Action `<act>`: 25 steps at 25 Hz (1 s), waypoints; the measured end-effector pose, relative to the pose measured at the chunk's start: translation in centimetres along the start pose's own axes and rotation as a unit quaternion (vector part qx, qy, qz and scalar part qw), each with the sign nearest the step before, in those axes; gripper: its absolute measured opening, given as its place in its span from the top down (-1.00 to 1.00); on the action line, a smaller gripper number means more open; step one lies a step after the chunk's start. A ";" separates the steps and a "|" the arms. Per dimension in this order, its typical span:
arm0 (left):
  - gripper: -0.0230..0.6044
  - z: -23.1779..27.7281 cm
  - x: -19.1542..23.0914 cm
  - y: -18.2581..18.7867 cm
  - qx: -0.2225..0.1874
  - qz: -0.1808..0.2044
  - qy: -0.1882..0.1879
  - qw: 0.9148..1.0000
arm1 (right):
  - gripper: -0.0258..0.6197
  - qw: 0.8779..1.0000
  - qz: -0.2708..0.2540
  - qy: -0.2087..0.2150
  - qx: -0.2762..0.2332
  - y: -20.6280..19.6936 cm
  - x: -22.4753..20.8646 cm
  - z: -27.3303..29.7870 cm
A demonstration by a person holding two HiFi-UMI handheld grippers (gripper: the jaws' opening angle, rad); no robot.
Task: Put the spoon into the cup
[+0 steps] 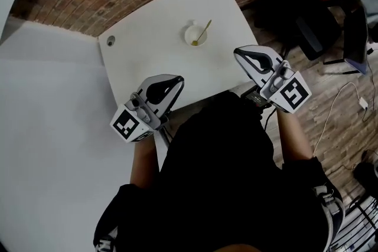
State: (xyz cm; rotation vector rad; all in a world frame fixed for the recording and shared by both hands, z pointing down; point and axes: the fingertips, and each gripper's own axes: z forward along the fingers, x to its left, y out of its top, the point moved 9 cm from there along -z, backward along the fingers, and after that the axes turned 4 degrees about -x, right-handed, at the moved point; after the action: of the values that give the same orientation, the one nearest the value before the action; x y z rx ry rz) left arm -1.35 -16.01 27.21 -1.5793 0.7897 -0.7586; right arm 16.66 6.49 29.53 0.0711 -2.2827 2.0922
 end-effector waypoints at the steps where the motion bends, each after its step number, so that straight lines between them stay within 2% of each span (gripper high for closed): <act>1: 0.87 -0.4 -0.6 -0.2 0.001 -0.005 -0.006 1.000 | 0.90 1.000 0.001 -0.002 0.002 0.1 1.0 -0.3; 6: 0.87 -3.2 -4.6 0.3 -0.019 -0.009 -0.028 0.999 | 0.90 1.000 0.019 0.000 0.004 1.0 6.6 -0.7; 9: 0.87 -5.8 -6.8 0.0 -0.038 -0.032 -0.035 0.998 | 0.90 0.998 0.027 -0.018 0.053 0.1 9.7 -0.8; 11: 0.87 -7.3 -8.1 -1.0 -0.034 -0.058 -0.033 0.997 | 0.90 0.996 0.036 -0.020 0.073 -0.1 11.6 -1.1; 13: 0.87 -8.3 -8.9 -2.3 -0.031 -0.063 -0.030 0.997 | 0.90 0.995 0.039 -0.013 0.090 -0.3 13.3 -1.6; 15: 0.87 -9.0 -9.7 -3.4 -0.040 -0.066 -0.022 0.997 | 0.90 0.994 0.033 0.005 0.106 -0.8 14.7 -1.9; 18: 0.87 -9.8 -11.5 -4.1 -0.053 -0.079 -0.006 0.995 | 0.90 0.987 0.012 0.037 0.158 -1.8 16.3 -2.7; 23: 0.87 -9.8 -15.7 -4.2 -0.044 -0.066 0.030 0.996 | 0.90 0.980 0.003 0.121 0.155 -1.4 18.3 -4.8; 25: 0.87 -8.9 -17.6 -4.4 -0.047 -0.067 0.047 0.996 | 0.90 0.974 -0.023 0.154 0.165 -1.2 18.9 -6.2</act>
State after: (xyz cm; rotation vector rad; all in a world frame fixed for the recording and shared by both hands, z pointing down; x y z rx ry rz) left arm -18.21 -5.90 31.92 -1.7043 0.8033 -0.9083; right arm -2.08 12.46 32.50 -0.1742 -1.7322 2.2522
